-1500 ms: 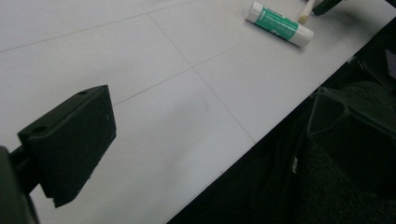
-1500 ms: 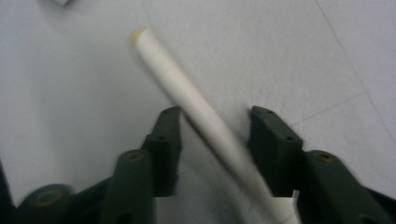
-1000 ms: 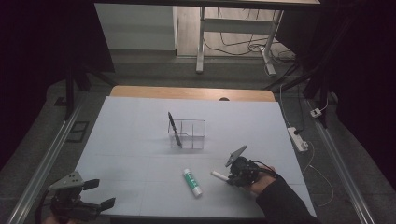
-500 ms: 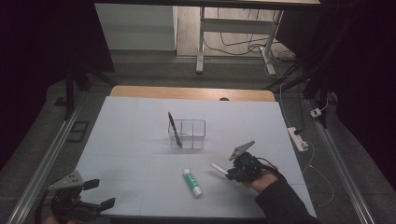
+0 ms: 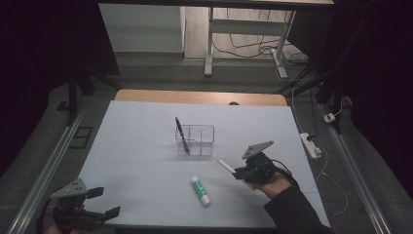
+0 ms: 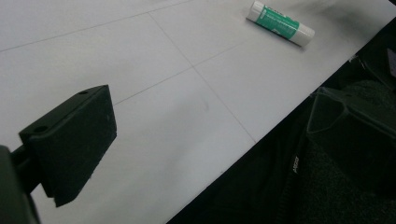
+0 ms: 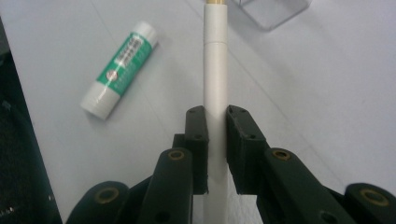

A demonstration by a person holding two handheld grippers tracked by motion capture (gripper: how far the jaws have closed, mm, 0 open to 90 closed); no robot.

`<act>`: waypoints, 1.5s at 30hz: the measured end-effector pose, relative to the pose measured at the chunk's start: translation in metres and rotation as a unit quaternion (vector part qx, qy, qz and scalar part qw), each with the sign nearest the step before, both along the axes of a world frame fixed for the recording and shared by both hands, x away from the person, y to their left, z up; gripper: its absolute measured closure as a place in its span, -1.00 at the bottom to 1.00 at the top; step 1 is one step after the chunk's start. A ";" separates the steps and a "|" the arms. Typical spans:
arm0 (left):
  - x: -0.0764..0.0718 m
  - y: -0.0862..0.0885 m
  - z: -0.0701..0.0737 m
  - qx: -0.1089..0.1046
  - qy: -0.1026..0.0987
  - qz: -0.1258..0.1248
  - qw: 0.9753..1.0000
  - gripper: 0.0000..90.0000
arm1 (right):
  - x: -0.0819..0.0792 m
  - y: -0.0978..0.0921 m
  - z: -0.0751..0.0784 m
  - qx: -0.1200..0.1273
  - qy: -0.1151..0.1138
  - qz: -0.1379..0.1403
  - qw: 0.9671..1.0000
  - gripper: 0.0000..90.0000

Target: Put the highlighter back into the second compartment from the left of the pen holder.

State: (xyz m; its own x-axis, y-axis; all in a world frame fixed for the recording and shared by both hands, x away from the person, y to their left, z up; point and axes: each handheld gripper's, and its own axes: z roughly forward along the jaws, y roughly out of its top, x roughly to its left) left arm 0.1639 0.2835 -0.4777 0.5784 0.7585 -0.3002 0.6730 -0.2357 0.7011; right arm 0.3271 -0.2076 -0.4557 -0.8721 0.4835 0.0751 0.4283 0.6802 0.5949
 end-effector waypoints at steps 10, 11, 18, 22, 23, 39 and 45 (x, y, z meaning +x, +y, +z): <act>0.001 0.000 0.000 -0.001 0.003 0.003 1.000 -0.97 | 0.002 0.007 0.017 0.039 -0.023 -0.019 0.999 0.76; 0.001 0.000 0.000 -0.001 0.004 0.003 1.000 -0.96 | 0.002 0.008 0.018 0.042 -0.024 -0.019 0.999 0.76; 0.001 0.000 -0.001 0.001 0.006 0.003 1.000 -0.96 | 0.005 0.015 0.026 0.054 -0.041 -0.025 0.997 0.76; 0.001 0.000 -0.001 0.000 0.006 0.004 1.000 -0.96 | 0.007 0.022 0.030 0.066 -0.048 -0.026 0.996 0.76; 0.001 0.000 -0.001 0.000 0.006 0.004 1.000 -0.96 | 0.008 0.024 0.031 0.067 -0.050 -0.027 0.996 0.76; 0.001 0.001 -0.001 -0.001 0.005 0.004 1.000 -0.96 | 0.022 0.048 0.041 0.098 -0.071 -0.045 0.992 0.76; 0.001 0.001 -0.001 -0.002 0.005 0.004 1.000 -0.96 | 0.027 0.058 0.046 0.110 -0.084 -0.049 0.989 0.76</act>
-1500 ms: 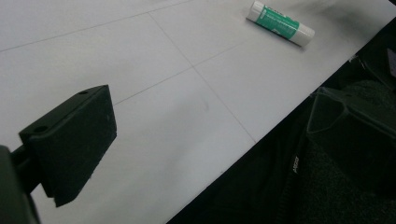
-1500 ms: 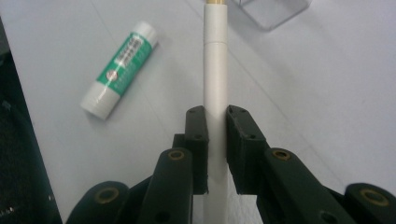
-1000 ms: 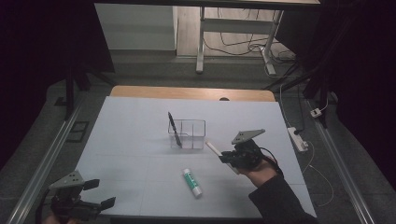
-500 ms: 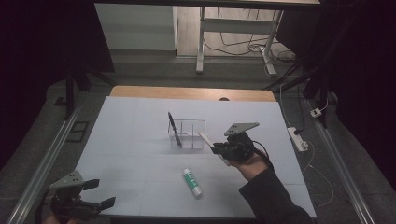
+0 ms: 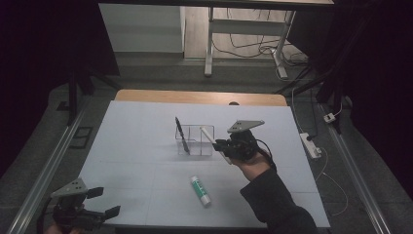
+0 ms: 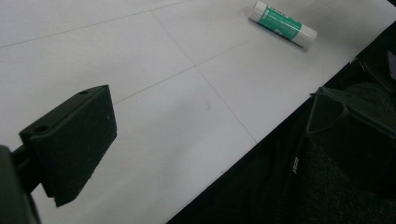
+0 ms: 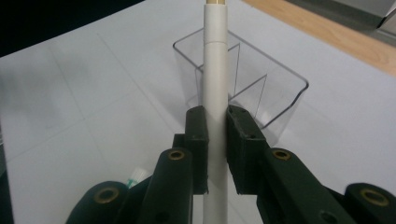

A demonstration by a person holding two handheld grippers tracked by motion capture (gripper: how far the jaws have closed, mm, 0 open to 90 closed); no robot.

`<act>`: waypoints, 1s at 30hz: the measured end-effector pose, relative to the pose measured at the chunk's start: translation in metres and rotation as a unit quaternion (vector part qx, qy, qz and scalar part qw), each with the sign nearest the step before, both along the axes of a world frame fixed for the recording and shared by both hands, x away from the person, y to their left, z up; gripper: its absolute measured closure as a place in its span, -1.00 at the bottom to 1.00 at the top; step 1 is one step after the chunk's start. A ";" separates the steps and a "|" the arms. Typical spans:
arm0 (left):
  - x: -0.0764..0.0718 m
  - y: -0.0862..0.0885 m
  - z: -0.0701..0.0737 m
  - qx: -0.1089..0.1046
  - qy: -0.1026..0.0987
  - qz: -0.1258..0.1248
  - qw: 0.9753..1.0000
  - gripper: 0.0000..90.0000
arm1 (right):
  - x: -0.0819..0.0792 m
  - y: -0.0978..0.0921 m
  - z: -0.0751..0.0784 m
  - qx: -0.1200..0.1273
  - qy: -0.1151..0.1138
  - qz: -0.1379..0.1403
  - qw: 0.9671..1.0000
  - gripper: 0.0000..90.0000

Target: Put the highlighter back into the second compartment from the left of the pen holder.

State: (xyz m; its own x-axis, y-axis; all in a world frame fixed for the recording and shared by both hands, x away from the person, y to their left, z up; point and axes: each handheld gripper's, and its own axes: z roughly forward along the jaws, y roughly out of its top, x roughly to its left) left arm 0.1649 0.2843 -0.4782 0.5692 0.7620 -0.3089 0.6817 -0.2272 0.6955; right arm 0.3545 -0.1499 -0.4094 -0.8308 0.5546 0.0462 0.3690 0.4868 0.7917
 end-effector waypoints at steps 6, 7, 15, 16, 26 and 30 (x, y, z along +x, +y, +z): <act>0.000 0.000 0.000 -0.001 0.000 0.000 1.000 -0.96 | 0.009 0.009 0.003 0.012 -0.007 -0.008 1.000 0.76; 0.000 0.000 0.000 -0.001 -0.001 0.000 1.000 -0.96 | 0.010 0.010 0.003 0.015 -0.009 -0.010 1.000 0.76; 0.000 0.000 0.000 -0.001 -0.001 -0.001 1.000 -0.96 | 0.019 0.022 0.003 0.026 -0.021 -0.019 0.999 0.76; 0.000 0.000 0.000 -0.001 -0.001 0.000 1.000 -0.96 | 0.020 0.023 0.004 0.025 -0.023 -0.020 0.999 0.76; 0.000 0.001 0.000 -0.002 -0.001 0.000 1.000 -0.96 | 0.034 0.034 0.000 0.038 -0.027 -0.031 0.998 0.76; 0.000 0.001 0.000 -0.002 -0.001 0.000 1.000 -0.96 | 0.038 0.040 0.000 0.041 -0.030 -0.034 0.998 0.76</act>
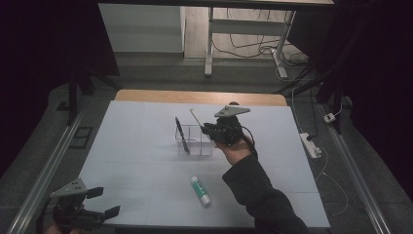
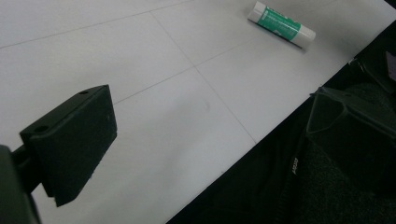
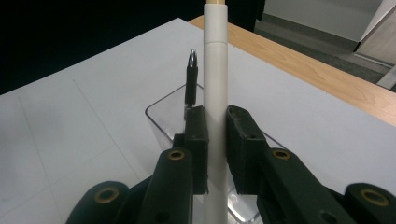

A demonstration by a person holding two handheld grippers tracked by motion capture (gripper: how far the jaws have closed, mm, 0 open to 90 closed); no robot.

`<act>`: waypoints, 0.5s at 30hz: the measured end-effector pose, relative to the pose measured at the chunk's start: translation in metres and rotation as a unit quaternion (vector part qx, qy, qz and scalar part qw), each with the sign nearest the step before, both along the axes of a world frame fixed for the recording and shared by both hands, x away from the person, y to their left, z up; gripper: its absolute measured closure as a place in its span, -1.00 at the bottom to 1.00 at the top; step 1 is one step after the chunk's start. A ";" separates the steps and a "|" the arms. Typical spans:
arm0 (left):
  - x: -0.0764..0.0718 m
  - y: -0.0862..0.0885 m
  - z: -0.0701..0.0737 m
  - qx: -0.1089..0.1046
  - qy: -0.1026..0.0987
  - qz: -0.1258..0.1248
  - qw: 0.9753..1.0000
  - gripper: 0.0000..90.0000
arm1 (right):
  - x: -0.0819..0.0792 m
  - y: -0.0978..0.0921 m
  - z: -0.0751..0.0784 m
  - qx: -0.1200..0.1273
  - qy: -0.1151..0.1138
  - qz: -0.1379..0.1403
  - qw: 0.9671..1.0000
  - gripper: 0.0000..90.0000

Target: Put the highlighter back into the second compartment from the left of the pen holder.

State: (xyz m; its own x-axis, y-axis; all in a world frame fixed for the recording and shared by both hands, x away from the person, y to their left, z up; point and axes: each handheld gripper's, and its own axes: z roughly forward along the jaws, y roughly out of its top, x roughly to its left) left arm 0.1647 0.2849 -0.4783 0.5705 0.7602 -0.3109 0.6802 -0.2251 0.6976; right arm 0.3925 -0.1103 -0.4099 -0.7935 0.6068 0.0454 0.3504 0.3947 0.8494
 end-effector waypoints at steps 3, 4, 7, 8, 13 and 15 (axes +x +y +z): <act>0.000 0.000 0.000 -0.001 0.000 0.000 1.000 -0.96 | 0.003 0.004 0.000 0.001 -0.004 -0.003 1.000 0.76; 0.000 0.000 0.000 -0.001 0.000 0.000 1.000 -0.96 | 0.004 0.005 0.000 0.002 -0.005 -0.003 1.000 0.76; 0.000 0.000 0.000 0.000 0.000 0.000 1.000 -0.96 | 0.007 0.010 0.000 0.006 -0.008 -0.005 1.000 0.76; 0.000 0.000 0.000 0.000 0.000 0.000 1.000 -0.96 | 0.008 0.011 0.000 0.008 -0.008 -0.006 1.000 0.76; 0.000 0.000 0.000 -0.001 0.000 -0.001 1.000 -0.96 | 0.014 0.018 0.000 0.013 -0.012 -0.010 1.000 0.76; 0.000 0.000 0.000 -0.002 0.000 -0.001 1.000 -0.96 | 0.017 0.021 0.000 0.016 -0.016 -0.011 1.000 0.76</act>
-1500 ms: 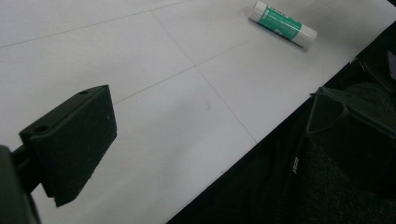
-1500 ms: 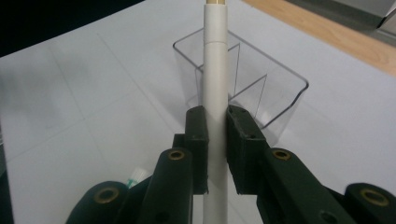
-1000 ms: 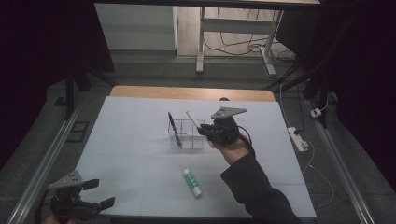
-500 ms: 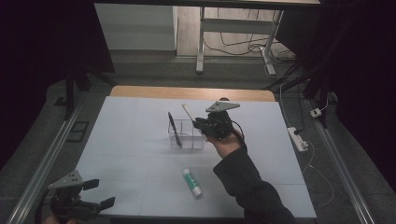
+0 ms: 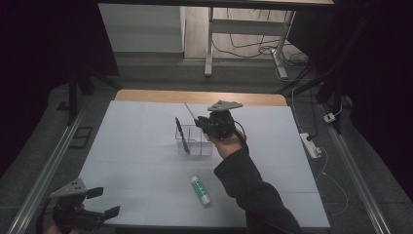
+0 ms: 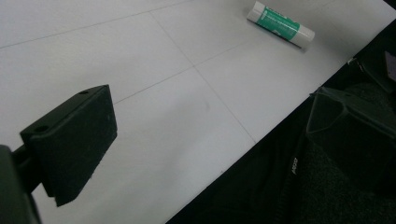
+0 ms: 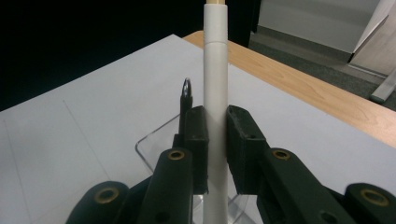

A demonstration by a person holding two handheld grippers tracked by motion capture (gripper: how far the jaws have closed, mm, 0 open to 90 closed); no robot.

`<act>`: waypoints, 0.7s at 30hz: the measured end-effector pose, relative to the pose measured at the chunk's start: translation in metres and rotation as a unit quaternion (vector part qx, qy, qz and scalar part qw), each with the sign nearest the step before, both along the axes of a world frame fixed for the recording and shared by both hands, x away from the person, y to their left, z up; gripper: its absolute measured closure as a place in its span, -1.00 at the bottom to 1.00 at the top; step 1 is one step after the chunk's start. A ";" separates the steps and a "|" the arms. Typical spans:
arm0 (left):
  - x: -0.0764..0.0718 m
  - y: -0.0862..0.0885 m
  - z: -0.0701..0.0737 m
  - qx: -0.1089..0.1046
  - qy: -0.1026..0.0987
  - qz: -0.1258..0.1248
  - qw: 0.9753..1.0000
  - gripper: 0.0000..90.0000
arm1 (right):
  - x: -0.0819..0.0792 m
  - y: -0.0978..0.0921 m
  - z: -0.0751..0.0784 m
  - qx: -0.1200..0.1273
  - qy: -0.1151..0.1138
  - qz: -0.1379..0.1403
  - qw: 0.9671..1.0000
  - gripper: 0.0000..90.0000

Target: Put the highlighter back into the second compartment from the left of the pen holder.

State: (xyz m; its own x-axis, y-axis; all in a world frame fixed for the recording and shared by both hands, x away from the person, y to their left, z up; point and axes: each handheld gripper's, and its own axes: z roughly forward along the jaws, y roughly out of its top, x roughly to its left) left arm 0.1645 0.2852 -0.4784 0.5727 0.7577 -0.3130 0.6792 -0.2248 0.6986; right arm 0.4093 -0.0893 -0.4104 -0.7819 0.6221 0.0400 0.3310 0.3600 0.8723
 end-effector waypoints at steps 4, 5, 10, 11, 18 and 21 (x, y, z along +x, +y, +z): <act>0.000 0.000 0.000 0.000 0.000 0.000 1.000 -0.96 | 0.004 0.007 -0.002 0.002 -0.006 0.002 1.000 0.76; 0.000 0.000 0.000 0.000 0.000 0.000 1.000 -0.96 | 0.005 0.008 -0.003 0.002 -0.007 0.002 1.000 0.76; 0.000 0.001 0.000 -0.001 -0.001 0.000 1.000 -0.96 | 0.010 0.015 -0.007 0.001 -0.009 0.000 1.000 0.76; 0.000 0.001 0.000 -0.001 -0.001 0.000 1.000 -0.96 | 0.011 0.016 -0.008 0.003 -0.009 0.000 1.000 0.76; -0.001 0.001 0.000 -0.002 -0.001 -0.001 1.000 -0.96 | 0.016 0.027 -0.015 0.003 -0.011 -0.001 1.000 0.76; -0.001 0.001 0.000 -0.002 -0.001 -0.001 1.000 -0.96 | 0.018 0.032 -0.019 0.000 -0.014 -0.001 1.000 0.76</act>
State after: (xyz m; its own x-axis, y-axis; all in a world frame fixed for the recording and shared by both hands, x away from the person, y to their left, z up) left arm 0.1640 0.2862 -0.4786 0.5749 0.7551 -0.3150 0.6773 -0.2232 0.7011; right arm 0.4276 -0.0576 -0.4298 -0.7817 0.6234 0.0185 0.3076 0.3597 0.8809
